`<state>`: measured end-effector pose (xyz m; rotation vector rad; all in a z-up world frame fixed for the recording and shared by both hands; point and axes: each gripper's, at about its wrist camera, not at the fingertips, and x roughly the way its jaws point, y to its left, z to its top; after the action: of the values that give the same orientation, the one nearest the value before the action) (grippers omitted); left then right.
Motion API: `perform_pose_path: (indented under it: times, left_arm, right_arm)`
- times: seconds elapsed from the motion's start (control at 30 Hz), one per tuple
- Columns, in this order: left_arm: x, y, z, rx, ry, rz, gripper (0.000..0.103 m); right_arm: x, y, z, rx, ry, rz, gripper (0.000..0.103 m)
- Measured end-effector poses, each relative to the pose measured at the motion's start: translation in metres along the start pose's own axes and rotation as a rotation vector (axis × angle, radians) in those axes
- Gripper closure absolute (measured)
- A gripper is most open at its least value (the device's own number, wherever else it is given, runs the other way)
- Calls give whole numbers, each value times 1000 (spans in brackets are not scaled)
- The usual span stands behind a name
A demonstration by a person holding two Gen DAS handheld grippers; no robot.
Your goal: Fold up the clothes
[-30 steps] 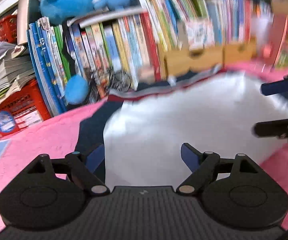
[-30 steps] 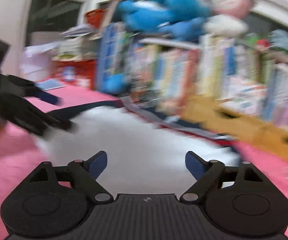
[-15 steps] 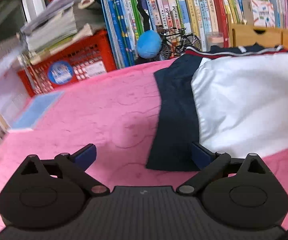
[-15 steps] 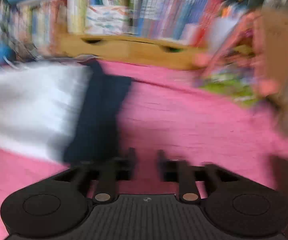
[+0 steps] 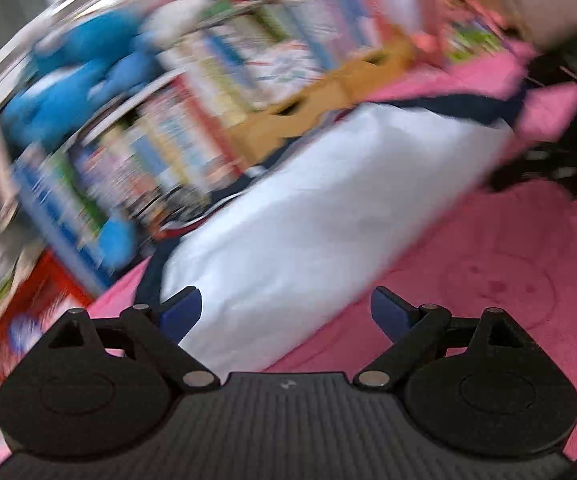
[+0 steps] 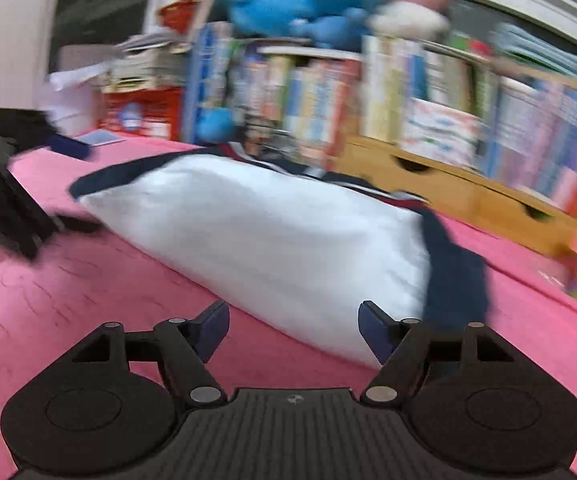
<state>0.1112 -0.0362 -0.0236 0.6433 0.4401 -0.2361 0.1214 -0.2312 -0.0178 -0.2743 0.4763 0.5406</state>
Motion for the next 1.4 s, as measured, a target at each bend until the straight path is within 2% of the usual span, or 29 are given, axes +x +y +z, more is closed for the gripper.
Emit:
perform_pose_path:
  times: [0.17,0.27,0.3,0.33,0.37,0.4,0.43,0.5,0.6,0.67,0.7,0.73,0.77,0.83,0.9,0.93,0.97,1.0,1.13,1.2,1.27,1.3,1.37,1.4]
  left_arm:
    - [30,-29,10,139,-42,30,10]
    - [49,-28,21,117,-41,29,10]
    - [54,-27,24,104,-42,29,14]
    - [55,-25,27,89,-39,13,31]
    - [54,-22,29,68,-42,-16,44]
    - [47,-21,31,57,-54,-29,62]
    - [42,-20,34,66,-75,-17,69]
    - [31,-19,38,82,-115,4,77]
    - [23,-11,40,73,-122,-28,77]
    - [23,-11,36,91,-115,-59,77]
    - [24,-11,33,108,-110,-72,74]
    - [27,-14,30,129,-101,-67,65]
    - [30,-17,27,152,-91,-56,55]
    - [39,-23,19,214,-110,49,3]
    - [48,-25,11,259,-150,156,2]
    - [53,-20,12,240,-112,175,25]
    - [58,-14,12,221,-72,197,52]
    - [66,-6,10,213,-18,226,87]
    - [52,21,-11,178,42,238,93]
    - [39,29,-27,190,51,238,92]
    - [44,30,-46,247,100,287,87]
    - [50,30,-51,258,128,310,82]
    - [59,31,-52,267,156,343,83]
    - [63,32,-50,265,159,355,82]
  right_arm:
    - [32,14,10,-19,67,24,31]
    - [34,18,9,-56,83,36,25]
    - [32,21,8,-82,83,39,22]
    - [31,24,7,-111,81,39,21]
    - [30,30,6,-164,73,25,19]
    - [30,35,5,-218,65,10,16]
    - [30,40,5,-271,57,-6,14]
    - [35,50,7,-383,36,-42,13]
    - [49,60,10,-535,-6,-78,14]
    - [63,60,13,-580,-11,-93,16]
    - [70,60,14,-603,-14,-101,27]
    - [76,60,16,-623,-16,-109,67]
    - [78,59,16,-623,-15,-116,87]
    - [82,58,17,-622,-12,-129,93]
    - [85,56,18,-621,-14,-143,95]
    - [78,54,20,-611,-42,-154,95]
    - [71,51,23,-599,-63,-166,96]
    - [64,46,26,-594,-76,-176,96]
    - [28,30,26,-569,-88,-195,96]
    - [12,29,17,-571,-71,-202,95]
    - [12,22,1,-583,-17,-237,93]
    - [19,18,-4,-586,19,-255,89]
    - [37,14,-10,-588,81,-285,80]
    - [46,15,-10,-590,88,-304,72]
